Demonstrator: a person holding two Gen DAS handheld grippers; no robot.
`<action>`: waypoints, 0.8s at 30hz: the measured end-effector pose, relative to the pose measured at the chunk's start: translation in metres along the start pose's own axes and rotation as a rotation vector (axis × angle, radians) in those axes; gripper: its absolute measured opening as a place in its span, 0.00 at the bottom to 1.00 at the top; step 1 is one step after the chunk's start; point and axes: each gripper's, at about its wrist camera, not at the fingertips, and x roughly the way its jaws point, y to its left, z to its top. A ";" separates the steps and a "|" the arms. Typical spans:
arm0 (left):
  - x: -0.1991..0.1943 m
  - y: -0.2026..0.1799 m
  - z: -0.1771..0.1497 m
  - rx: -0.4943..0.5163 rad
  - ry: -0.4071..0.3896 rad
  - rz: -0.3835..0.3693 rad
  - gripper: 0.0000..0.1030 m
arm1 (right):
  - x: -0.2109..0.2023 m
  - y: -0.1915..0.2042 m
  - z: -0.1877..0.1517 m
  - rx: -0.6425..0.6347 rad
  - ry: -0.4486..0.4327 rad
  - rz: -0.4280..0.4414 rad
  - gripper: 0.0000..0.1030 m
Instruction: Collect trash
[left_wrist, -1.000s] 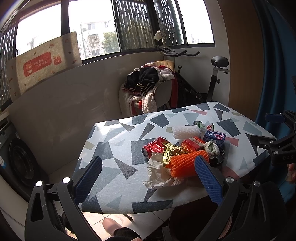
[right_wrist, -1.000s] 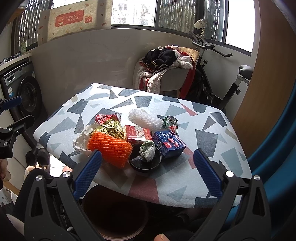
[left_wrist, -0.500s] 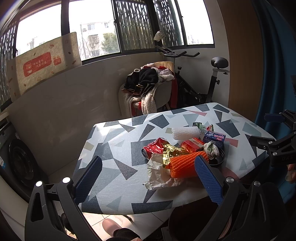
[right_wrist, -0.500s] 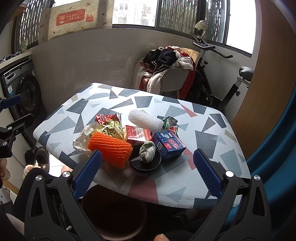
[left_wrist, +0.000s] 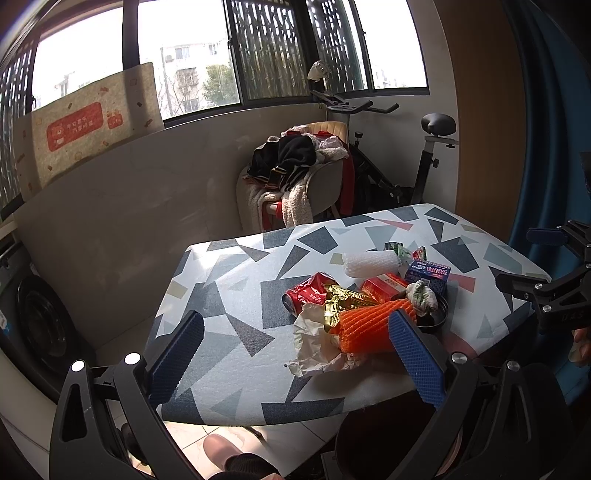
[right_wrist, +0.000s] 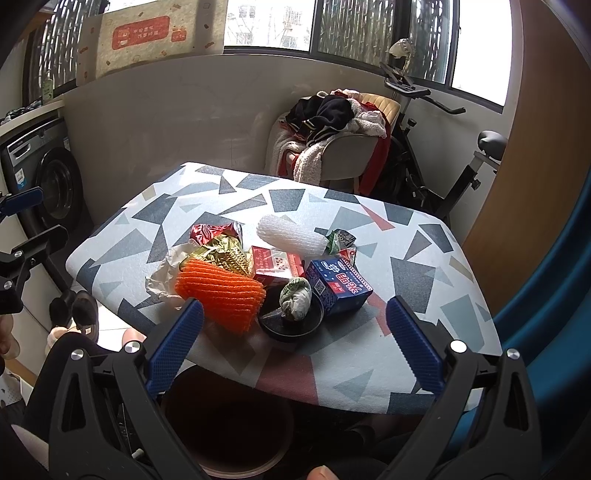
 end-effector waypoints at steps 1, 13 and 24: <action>0.000 0.000 0.000 0.000 0.000 0.000 0.95 | 0.000 0.000 0.000 0.000 0.000 0.000 0.94; 0.002 -0.002 -0.002 0.005 0.014 0.000 0.95 | 0.006 -0.002 -0.009 -0.004 0.011 -0.006 0.94; 0.036 0.003 -0.024 -0.009 0.060 -0.045 0.95 | 0.022 -0.016 -0.022 0.069 0.003 0.001 0.95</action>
